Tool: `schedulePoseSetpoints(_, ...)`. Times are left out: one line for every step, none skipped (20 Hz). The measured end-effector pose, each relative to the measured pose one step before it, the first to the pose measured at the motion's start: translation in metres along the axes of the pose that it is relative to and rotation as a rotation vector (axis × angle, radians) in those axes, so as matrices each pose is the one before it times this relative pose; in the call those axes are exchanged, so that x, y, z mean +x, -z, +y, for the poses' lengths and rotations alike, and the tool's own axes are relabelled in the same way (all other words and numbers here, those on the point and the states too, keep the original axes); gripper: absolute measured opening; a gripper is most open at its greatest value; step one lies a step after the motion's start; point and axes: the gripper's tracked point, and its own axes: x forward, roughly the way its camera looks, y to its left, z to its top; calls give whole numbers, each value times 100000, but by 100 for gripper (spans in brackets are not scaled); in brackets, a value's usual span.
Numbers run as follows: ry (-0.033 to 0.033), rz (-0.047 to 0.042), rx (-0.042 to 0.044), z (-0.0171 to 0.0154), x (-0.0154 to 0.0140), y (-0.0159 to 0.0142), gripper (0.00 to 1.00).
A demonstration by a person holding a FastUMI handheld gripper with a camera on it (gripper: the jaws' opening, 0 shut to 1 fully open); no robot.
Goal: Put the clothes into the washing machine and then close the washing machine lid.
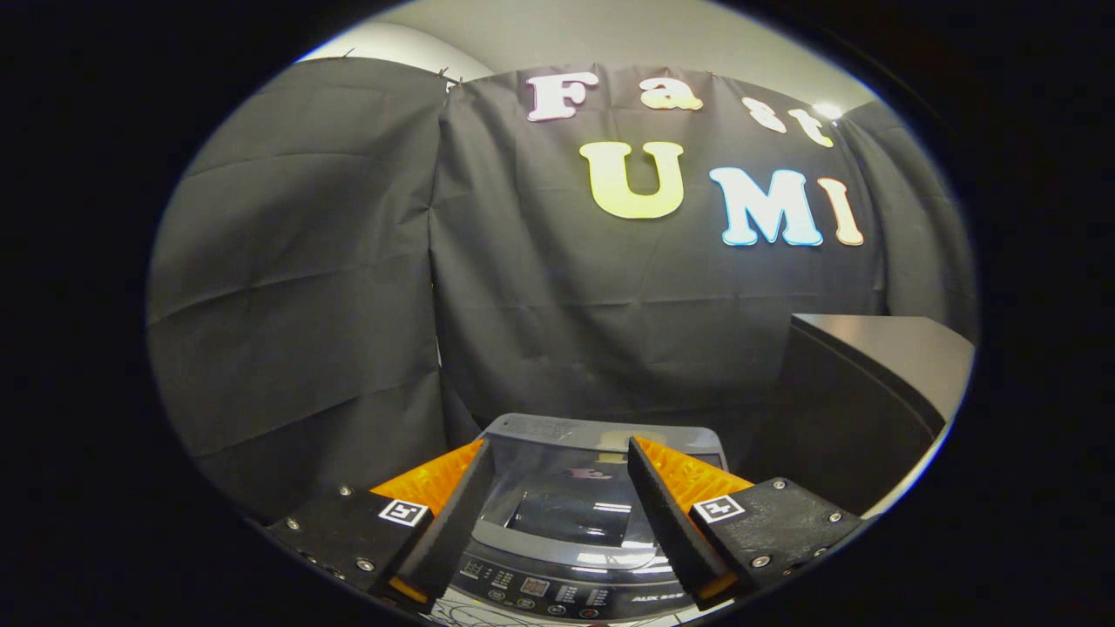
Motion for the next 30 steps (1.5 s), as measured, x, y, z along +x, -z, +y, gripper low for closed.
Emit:
schedulePoseSetpoints(-275, -1293, -611, -750, -1054, -551, 95)
schedulePoseSetpoints(41, -1182, -171, -700, -1013, -500, 95)
schedulePoseSetpoints(-76, -1161, 225, -656, -1030, -510, 95)
schedulePoseSetpoints(10, -1017, 590, -717, -966, -347, 95)
schedulePoseSetpoints(329, -1173, 467, -741, -904, -584, 95)
schedulePoseSetpoints(674, -1578, 76, -912, -950, -802, 95)
schedulePoseSetpoints(494, -1747, 304, -859, -806, -861, 95)
schedulePoseSetpoints(440, -1482, 526, -854, -1083, -649, 95)
schedulePoseSetpoints(614, -1410, 394, -927, -954, -782, 95)
schedulePoseSetpoints(774, -1534, 280, -1047, -1030, -811, 95)
schedulePoseSetpoints(919, -1639, 103, -1115, -910, -774, 95)
schedulePoseSetpoints(984, -1486, -291, -1140, -933, -739, 95)
schedulePoseSetpoints(1039, -1211, -490, -1183, -926, -520, 95)
schedulePoseSetpoints(1059, -959, -657, -1231, -934, -453, 95)
schedulePoseSetpoints(1142, -872, -441, -1216, -990, -378, 95)
schedulePoseSetpoints(1427, -668, -140, -1424, -1094, -264, 95)
schedulePoseSetpoints(1434, -433, 55, -1291, -956, -191, 95)
schedulePoseSetpoints(1460, -177, 299, -1261, -953, -141, 95)
schedulePoseSetpoints(1530, -206, 285, -1245, -924, -87, 95)
schedulePoseSetpoints(1750, -142, 100, -1348, -979, -161, 95)
schedulePoseSetpoints(1613, -297, -199, -1278, -1010, -146, 95)
schedulePoseSetpoints(1840, -210, -489, -1402, -870, -68, 95)
schedulePoseSetpoints(1517, -309, -337, -1309, -1014, -168, 95)
schedulePoseSetpoints(1678, -284, -89, -1186, -956, -24, 95)
schedulePoseSetpoints(1686, -251, 322, -1197, -818, -40, 95)
schedulePoseSetpoints(1251, -114, 293, -1062, -989, 93, 95)
schedulePoseSetpoints(1347, 281, -32, -957, -932, 122, 95)
schedulePoseSetpoints(1238, -85, -220, -921, -766, 140, 95)
schedulePoseSetpoints(876, -260, -240, -695, -790, -88, 95)
schedulePoseSetpoints(506, -576, -152, -537, -763, -170, 95)
